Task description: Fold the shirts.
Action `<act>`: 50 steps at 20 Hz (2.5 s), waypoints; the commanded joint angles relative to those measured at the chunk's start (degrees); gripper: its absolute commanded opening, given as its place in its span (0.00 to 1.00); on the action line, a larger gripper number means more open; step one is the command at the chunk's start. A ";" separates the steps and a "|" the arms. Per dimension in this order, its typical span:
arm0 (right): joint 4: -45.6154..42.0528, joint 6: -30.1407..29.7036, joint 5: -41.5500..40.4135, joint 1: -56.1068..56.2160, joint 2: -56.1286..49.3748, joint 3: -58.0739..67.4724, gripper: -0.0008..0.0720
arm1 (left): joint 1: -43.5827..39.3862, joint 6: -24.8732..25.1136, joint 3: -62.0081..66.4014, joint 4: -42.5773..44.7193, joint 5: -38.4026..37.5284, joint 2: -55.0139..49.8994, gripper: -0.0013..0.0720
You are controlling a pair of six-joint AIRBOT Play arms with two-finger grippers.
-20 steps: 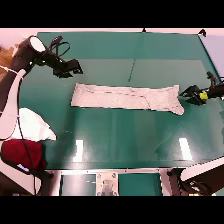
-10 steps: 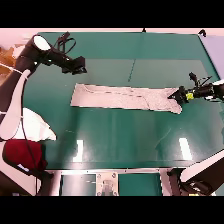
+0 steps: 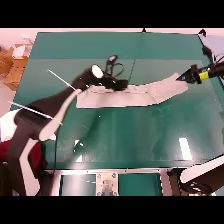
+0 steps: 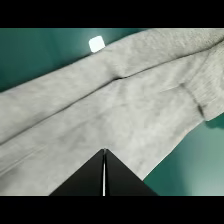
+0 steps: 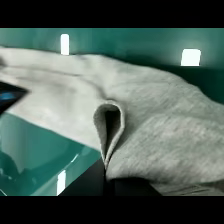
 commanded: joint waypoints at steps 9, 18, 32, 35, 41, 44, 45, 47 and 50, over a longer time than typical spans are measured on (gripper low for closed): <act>0.33 6.49 2.60 9.64 11.98 2.40 0.03 | -5.46 1.73 3.76 -13.35 7.74 -10.01 0.05; 6.32 10.23 2.25 12.59 11.98 2.40 0.03 | 11.47 7.80 3.78 -11.76 -19.69 3.04 0.05; 10.25 8.85 -58.80 62.42 -7.06 -7.41 0.52 | 44.30 7.82 3.69 2.14 -37.68 21.16 0.05; 3.85 8.81 -50.95 59.45 -5.79 -4.74 0.52 | 44.33 9.64 3.69 3.43 -37.77 21.16 0.05; -5.81 16.15 -26.38 34.62 6.56 -8.20 0.52 | 44.22 12.33 3.69 3.82 -38.14 21.16 0.05; -7.69 16.37 -25.55 25.00 9.29 -18.34 0.69 | 44.22 12.28 3.69 3.80 -38.66 21.16 0.05; -7.43 16.33 -25.86 22.73 9.14 -22.56 0.69 | 44.22 12.26 3.69 3.80 -38.88 21.16 0.05; -3.85 14.51 -28.76 20.79 8.09 -30.36 0.69 | 44.22 12.26 3.69 3.80 -39.10 21.16 0.05; 5.99 7.80 -31.98 22.27 4.26 -35.69 0.68 | 44.22 12.26 3.69 3.76 -39.08 21.16 0.05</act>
